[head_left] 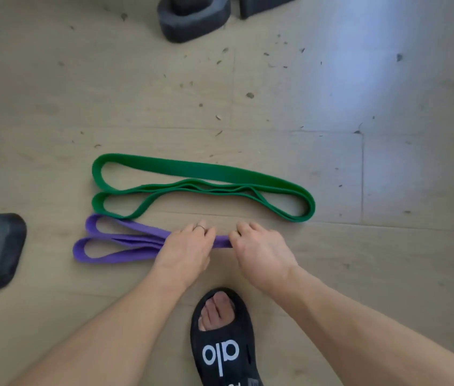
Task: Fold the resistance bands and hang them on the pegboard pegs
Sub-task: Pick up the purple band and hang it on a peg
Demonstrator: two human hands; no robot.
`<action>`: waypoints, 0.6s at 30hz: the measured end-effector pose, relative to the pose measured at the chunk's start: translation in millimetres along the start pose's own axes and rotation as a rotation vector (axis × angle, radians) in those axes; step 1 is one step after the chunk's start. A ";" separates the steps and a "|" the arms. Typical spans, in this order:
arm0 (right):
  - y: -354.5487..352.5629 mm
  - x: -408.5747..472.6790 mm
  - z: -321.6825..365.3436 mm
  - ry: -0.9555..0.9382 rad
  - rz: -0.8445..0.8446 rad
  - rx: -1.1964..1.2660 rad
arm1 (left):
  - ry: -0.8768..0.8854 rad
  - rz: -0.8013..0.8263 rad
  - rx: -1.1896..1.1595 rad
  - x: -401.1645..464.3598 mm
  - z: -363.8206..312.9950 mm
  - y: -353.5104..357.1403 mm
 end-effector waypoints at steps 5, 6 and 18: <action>-97.5 -40.8 28.0 0.012 -0.076 0.166 | -0.040 0.054 -0.289 -51.5 1.2 -58.7; -123.3 -52.2 33.1 0.026 -0.078 0.191 | -0.043 0.052 -0.354 -66.4 -0.8 -80.6; -448.4 -236.9 53.8 0.264 -0.043 0.357 | 0.312 0.000 -0.423 -248.1 -108.6 -430.6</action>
Point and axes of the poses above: each hand's wrist, its own x-axis towards the middle knuckle, its own y-axis out of the palm, z = x × y, the point moved 8 cm from there along x, towards the middle knuckle
